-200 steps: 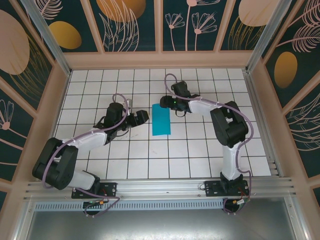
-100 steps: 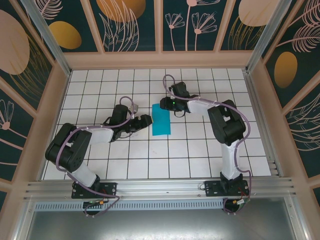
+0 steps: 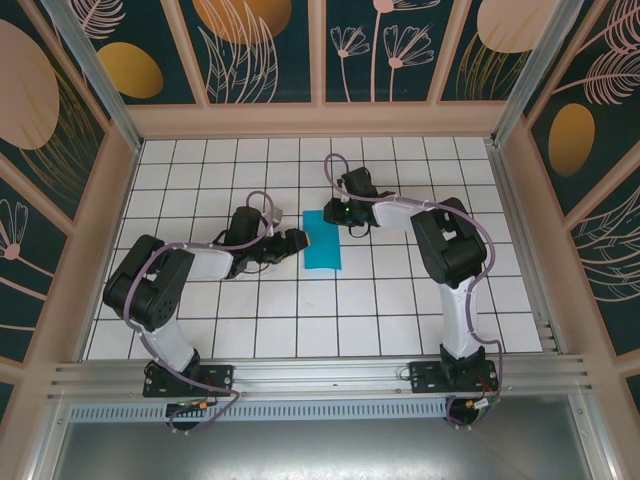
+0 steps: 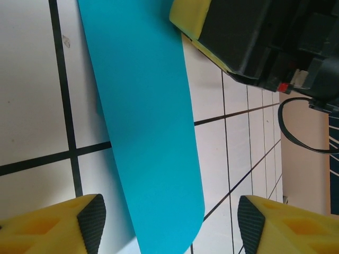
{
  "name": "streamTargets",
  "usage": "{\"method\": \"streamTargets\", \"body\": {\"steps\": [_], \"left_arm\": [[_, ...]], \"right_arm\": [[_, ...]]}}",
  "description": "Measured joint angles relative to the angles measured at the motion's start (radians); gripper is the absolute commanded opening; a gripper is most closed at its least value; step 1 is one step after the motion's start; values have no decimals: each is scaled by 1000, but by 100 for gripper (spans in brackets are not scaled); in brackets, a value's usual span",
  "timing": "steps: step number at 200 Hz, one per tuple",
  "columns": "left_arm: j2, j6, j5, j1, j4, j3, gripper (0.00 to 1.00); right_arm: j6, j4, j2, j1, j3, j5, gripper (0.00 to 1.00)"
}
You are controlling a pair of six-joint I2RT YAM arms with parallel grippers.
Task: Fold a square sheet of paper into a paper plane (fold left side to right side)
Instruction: Third fold the triangle at the center of the table.
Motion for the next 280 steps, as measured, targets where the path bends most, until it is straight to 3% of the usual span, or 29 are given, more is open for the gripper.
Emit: {"method": "streamTargets", "body": {"steps": [77, 108, 132, 159, 191, 217, 258, 280], "left_arm": [[71, -11, 28, -34, 3, 43, 63], [90, -14, 33, -42, 3, 60, 56], [98, -21, 33, -46, 2, 62, 47], [99, -25, 33, -47, 2, 62, 29], [99, -28, 33, -52, 3, 63, 6], [99, -37, 33, -56, 3, 63, 2], [90, -83, 29, -57, 15, 58, 2], [81, -117, 33, -57, 40, 53, 2]], "right_arm": [[-10, -2, 0, 0, -2, 3, 29], [-10, 0, 0, 0, -3, 3, 30], [-10, 9, 0, 0, -8, 3, 31], [-13, 13, 0, 0, -9, 3, 35], [-39, 43, -23, 1, -40, 8, 53], [-74, 88, -115, 1, -146, 41, 66], [-142, 217, -425, 8, -419, 63, 73], [-195, 290, -579, 66, -552, 87, 76]]}}
